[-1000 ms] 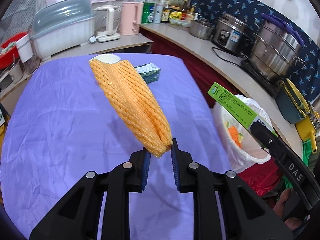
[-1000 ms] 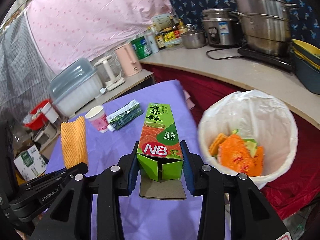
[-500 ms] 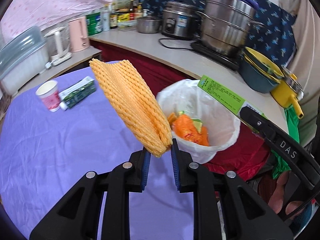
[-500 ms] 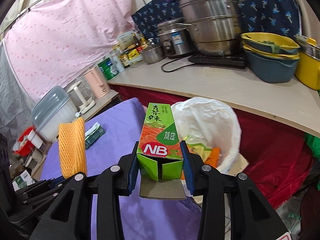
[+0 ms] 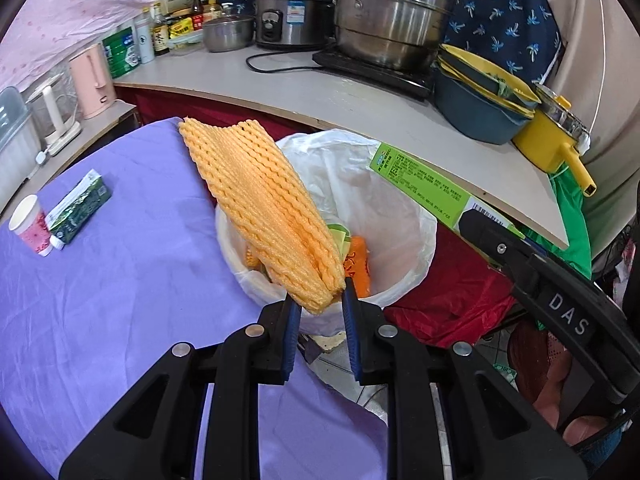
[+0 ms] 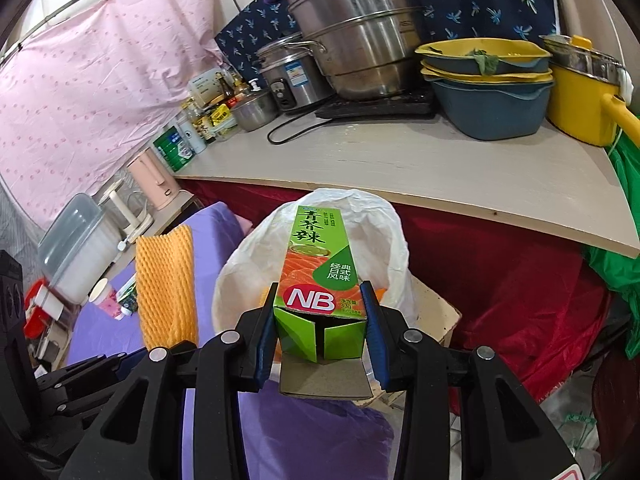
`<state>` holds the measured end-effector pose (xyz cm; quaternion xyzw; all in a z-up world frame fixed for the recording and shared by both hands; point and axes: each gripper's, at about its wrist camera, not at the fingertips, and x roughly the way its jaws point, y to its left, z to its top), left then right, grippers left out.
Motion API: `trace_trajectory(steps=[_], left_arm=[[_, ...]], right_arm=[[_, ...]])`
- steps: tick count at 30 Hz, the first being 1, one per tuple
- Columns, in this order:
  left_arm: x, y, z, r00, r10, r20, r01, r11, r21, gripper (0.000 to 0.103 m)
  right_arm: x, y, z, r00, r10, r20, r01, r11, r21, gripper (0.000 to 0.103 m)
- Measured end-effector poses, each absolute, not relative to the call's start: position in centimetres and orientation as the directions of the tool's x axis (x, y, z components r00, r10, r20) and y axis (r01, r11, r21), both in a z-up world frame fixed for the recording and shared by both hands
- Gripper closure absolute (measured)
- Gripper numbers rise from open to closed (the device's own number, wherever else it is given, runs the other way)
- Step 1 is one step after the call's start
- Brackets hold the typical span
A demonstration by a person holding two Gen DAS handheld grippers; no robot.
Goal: Collect trash
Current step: 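Carry the foam net and green carton over the bin with both tools, then open both tools to drop the net and carton into the bin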
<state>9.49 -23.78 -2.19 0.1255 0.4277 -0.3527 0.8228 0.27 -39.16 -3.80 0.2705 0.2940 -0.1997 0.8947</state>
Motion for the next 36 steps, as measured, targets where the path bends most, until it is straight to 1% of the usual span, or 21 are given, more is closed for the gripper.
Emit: trace_trajectory(steps=[12,17,18,23,25,36], left_arm=[[10.9,-26.4,-4.5,0.351,-0.452,-0.820,0.709,0.700,-0.082,0.080],[11.4,-26.2,-4.6,0.361,-0.450,-0.817,0.698,0.712,-0.084,0.065],[11.6,-26.0,-4.6,0.363,-0.450,-0.816,0.693,0.716,-0.087,0.064],[12.4,-24.8,-4.4,0.383,-0.451,-0.806,0.664,0.741,-0.100,0.050],[12.8,-24.1,-4.2,0.393,-0.451,-0.801,0.647,0.755,-0.108,0.046],[15.6,-19.5,-3.0,0.452,-0.439,-0.777,0.560,0.817,-0.136,0.041]], right_arm=[[0.9,-40.8,-5.1,0.733,-0.205,-0.648,0.538,0.758,0.368,0.066],[1.6,-41.0,-5.3,0.733,-0.199,-0.651,0.534,0.761,0.369,0.066],[1.7,-40.9,-5.2,0.733,-0.197,-0.651,0.532,0.763,0.368,0.066],[3.2,-40.3,-5.2,0.734,-0.186,-0.653,0.516,0.779,0.357,0.066],[3.9,-40.1,-5.2,0.736,-0.178,-0.653,0.507,0.784,0.358,0.065],[7.6,-38.5,-5.6,0.729,-0.155,-0.667,0.479,0.811,0.335,0.063]])
